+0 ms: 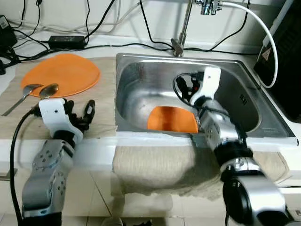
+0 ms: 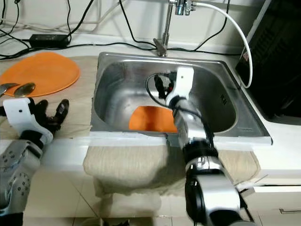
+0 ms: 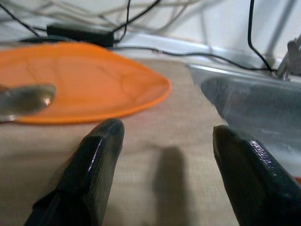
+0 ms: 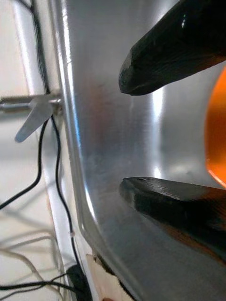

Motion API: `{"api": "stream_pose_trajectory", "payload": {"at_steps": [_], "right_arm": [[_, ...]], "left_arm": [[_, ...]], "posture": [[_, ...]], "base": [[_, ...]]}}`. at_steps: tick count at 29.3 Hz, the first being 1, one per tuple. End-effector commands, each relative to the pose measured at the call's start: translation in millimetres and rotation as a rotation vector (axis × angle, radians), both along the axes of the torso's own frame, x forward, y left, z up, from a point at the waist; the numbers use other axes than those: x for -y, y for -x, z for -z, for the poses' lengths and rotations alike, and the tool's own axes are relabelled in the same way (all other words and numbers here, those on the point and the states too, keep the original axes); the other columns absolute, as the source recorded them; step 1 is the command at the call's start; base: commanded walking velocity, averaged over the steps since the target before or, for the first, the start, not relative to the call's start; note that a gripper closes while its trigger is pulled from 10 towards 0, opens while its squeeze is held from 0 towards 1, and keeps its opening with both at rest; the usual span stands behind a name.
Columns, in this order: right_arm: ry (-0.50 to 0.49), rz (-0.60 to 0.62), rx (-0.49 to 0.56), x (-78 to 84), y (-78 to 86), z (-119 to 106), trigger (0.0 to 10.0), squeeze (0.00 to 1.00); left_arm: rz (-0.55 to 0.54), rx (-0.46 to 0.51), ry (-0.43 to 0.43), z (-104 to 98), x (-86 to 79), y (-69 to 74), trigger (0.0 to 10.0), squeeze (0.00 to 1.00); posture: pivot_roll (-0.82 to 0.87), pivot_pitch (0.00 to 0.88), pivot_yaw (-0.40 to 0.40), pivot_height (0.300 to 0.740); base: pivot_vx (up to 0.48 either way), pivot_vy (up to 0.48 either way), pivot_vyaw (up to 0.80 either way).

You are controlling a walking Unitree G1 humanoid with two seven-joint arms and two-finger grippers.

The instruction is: Kitchen organization

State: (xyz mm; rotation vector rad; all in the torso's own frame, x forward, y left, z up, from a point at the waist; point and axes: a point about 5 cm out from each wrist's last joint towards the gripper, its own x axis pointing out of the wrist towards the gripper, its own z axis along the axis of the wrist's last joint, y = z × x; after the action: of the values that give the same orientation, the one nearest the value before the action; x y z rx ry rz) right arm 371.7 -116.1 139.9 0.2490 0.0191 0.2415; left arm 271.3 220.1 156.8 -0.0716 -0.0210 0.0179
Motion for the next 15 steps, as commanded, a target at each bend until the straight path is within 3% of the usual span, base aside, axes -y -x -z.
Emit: {"api": "stream_pose_trajectory", "payload": {"at_steps": [1,5,11,15], "right_arm": [[-0.046,0.03,-0.003,0.4,8.3,4,10.0,0.0],[-0.079,0.057,-0.083,-7.8,29.0,31,10.0,0.0],[-0.055,0.007,-0.078,-14.8,32.6,27,10.0,0.0],[-0.044,0.01,-0.07,-12.7,33.7,20,10.0,0.0]], "left_arm": [[-0.011,-0.004,-0.016,2,-6.0,-0.5,10.0,0.0],[-0.035,-0.011,-0.03,3,-11.9,-0.9,10.0,0.0],[-0.042,0.015,-0.081,-8,-23.6,-7.6,10.0,0.0],[-0.066,0.02,-0.14,-24,-49.9,-12.6,10.0,0.0]], "posture": [[0.13,0.0,-0.018,0.74],[0.13,0.0,-0.014,0.74],[0.15,0.0,-0.018,0.74],[0.16,0.0,-0.017,0.74]], "base": [[0.0,0.0,0.0],[0.0,0.0,0.0],[0.0,0.0,0.0],[0.0,0.0,0.0]]}}
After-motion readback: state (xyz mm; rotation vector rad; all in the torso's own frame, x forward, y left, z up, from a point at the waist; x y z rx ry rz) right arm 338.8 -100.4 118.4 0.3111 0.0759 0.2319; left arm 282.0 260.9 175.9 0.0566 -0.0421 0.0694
